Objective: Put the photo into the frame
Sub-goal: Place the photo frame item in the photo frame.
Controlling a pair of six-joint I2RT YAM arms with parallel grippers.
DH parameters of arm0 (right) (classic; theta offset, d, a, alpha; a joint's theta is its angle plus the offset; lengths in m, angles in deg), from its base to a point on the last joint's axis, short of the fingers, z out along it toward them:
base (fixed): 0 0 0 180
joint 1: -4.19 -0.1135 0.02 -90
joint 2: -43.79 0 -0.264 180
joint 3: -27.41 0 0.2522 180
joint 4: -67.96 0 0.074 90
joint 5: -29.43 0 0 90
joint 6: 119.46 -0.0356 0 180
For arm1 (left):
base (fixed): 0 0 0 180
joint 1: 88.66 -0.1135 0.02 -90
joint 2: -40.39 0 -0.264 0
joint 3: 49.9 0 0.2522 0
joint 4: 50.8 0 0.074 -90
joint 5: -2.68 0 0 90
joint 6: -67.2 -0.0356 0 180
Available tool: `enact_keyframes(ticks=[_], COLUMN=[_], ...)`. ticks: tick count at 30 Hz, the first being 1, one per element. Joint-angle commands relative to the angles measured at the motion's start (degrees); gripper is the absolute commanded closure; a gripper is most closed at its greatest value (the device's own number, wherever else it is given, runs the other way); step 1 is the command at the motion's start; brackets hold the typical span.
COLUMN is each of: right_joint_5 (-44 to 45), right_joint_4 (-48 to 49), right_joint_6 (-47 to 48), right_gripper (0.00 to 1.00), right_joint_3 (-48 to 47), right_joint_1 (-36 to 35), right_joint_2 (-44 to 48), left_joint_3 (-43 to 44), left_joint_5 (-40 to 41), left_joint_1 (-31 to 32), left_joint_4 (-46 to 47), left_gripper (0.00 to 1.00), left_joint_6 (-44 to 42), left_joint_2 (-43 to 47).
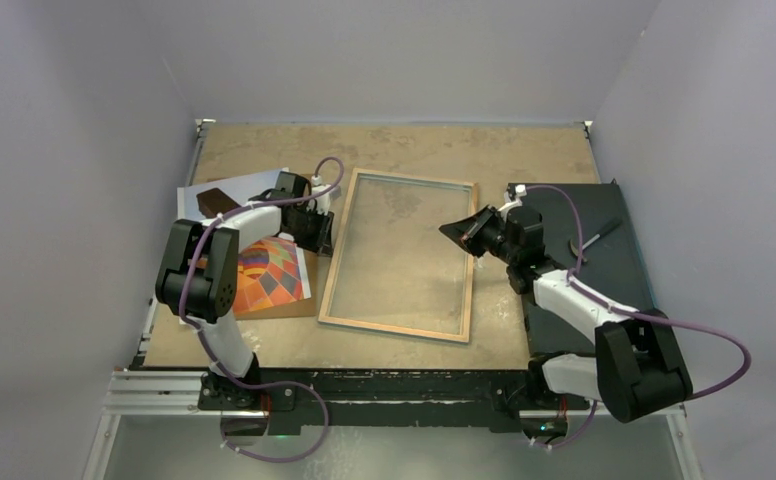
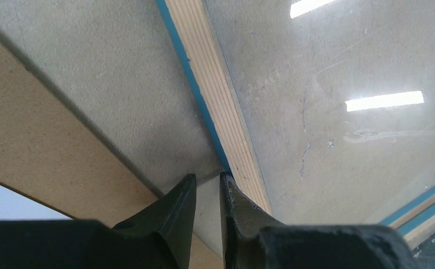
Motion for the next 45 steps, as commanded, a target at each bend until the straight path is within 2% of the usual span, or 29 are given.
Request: enact_keyframes(ticks=[1,11,28,38,45], right_joint_5=[-0.96,1.73,3.08,0.24,3.86], right_joint_4=[2.33,0.00,-0.99,3.11,-0.07], right_joint_6=[-0.37,0.78,4.65,4.02,2.76], right_gripper=[1.00,1.00,1.00,1.00,1.00], right_joint_3=[-2.18,-4.65,-8.03,-8.04,-7.10], right_joint_1=[-0.26,-2.87,-5.55,-6.88,-6.98], right_joint_2=[2.54,4.91,3.47,0.95,0.94], left_joint_3=[-0.60,-0.71,-0.73,-0.99,-1.40], left_joint_5=[-1.79,-1.38,-1.16,-1.08,-1.19], left_joint_1=[0.60,0.59,0.58,0.60,0.58], left_joint_4=[1.39,1.82,1.92,1.99,2.11], left_gripper=[0.80,0.82,0.85,0.86,0.87], left_joint_6=[0.62,1.50,1.71,1.77,1.71], left_joint_2=[-0.18,-0.18,-0.18,-0.08,0.39])
